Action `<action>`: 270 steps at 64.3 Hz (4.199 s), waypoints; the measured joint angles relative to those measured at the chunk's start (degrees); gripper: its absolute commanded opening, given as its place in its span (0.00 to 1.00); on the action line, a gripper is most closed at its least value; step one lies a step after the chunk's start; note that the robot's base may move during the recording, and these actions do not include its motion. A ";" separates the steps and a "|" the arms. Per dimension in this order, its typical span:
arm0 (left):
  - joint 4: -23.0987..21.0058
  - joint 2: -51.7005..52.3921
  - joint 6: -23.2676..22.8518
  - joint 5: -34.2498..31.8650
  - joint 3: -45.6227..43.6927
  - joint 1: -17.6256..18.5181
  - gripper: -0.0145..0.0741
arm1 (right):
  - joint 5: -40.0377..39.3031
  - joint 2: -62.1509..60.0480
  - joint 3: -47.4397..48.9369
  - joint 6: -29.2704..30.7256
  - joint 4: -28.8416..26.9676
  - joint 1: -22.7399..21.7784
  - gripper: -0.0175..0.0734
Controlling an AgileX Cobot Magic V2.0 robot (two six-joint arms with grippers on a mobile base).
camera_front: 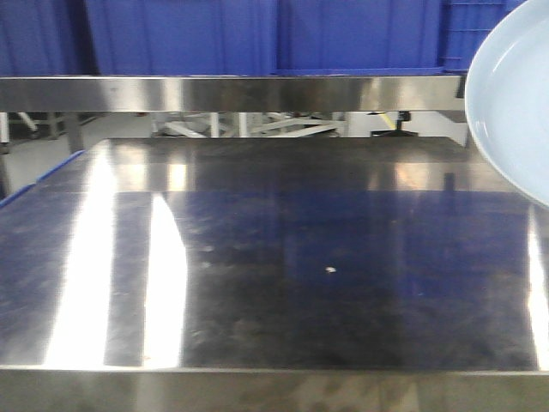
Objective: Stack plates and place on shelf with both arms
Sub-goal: 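Turn the base away from the table while holding the plates, then drive the base up to the shelf of blue bins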
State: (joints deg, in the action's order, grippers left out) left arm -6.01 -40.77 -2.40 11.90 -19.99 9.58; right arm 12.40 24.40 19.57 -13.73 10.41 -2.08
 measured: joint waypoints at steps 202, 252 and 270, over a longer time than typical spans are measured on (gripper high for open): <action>0.00 0.12 0.00 0.23 0.13 0.00 0.26 | -0.05 -0.09 0.00 0.00 0.00 0.00 0.25; 0.00 0.02 0.00 0.23 0.13 0.00 0.26 | -0.05 -0.09 0.00 0.00 0.00 0.00 0.25; 0.00 0.02 0.00 0.23 0.13 0.00 0.26 | -0.05 -0.09 0.00 0.00 0.00 0.00 0.25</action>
State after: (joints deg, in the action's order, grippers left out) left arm -6.01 -40.75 -2.40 12.13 -19.86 9.58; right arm 12.35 24.30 19.57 -13.73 10.41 -2.08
